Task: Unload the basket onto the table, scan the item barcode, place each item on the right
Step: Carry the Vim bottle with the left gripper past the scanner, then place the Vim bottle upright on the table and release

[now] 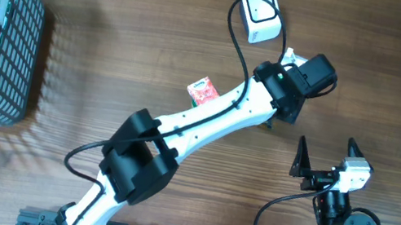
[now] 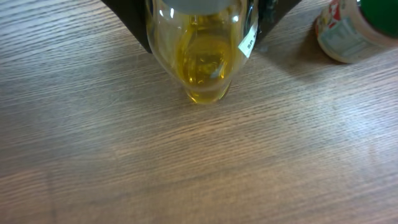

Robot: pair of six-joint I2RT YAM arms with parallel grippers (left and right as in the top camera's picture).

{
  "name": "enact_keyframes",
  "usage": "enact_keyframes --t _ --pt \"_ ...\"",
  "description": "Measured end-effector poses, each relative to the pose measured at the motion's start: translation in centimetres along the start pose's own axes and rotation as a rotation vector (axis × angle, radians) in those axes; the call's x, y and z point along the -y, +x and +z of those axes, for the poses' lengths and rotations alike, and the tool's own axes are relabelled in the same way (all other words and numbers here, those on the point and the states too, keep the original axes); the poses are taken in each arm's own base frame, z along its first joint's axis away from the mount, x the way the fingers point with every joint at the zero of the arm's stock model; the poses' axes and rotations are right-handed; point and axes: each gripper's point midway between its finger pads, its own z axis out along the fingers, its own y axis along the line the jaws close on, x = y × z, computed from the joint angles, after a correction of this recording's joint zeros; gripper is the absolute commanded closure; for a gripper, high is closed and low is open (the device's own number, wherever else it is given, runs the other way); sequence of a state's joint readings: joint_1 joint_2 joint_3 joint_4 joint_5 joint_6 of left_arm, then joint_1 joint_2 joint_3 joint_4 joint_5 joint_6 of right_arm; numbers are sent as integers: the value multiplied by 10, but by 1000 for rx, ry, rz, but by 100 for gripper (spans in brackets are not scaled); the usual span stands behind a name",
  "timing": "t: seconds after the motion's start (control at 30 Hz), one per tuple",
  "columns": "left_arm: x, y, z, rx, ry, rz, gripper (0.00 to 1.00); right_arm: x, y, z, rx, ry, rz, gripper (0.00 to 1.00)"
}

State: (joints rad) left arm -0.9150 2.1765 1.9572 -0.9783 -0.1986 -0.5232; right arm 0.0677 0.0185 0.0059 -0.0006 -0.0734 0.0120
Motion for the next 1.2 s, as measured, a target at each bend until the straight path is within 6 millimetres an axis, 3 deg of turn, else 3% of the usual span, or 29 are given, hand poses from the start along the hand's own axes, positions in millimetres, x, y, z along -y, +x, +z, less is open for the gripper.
enact_keyframes --t 0.07,0.27,0.4,0.53,0.63,0.7,0.77,0.83,0.87,0.93,0.97,1.03,1.2 --pt "2 4 6 -11 -7 5 39 0 0 0 0 0 0 0" --pt "9 9 7 -13 -7 9 12 0 0 0 0 0 0 0" --pt "9 10 7 -18 -4 17 1 0 0 0 0 0 0 0" --pt "10 7 4 -11 5 19 0 0 0 0 0 0 0 0" --pt "8 -13 -22 47 36 6 0 0 0 0 0 0 0 0" --pt "-2 -43 -64 144 74 -32 0 0 0 0 0 0 0 0" --pt "-28 -69 -114 242 88 -84 1 0 0 0 0 0 0 0" --pt "-65 -81 -158 307 67 -141 13 0 0 0 0 0 0 0" --pt "-92 -85 -184 341 44 -182 28 0 0 0 0 0 0 1" --pt "-140 -83 -221 382 -9 -251 90 0 0 0 0 0 0 0" --pt "-174 -77 -240 392 -57 -299 96 0 0 0 0 0 0 0" --pt "-215 -63 -258 382 -126 -363 96 0 0 0 0 0 0 0" --pt "-327 5 -268 175 -364 -573 96 0 0 0 0 0 0 0"
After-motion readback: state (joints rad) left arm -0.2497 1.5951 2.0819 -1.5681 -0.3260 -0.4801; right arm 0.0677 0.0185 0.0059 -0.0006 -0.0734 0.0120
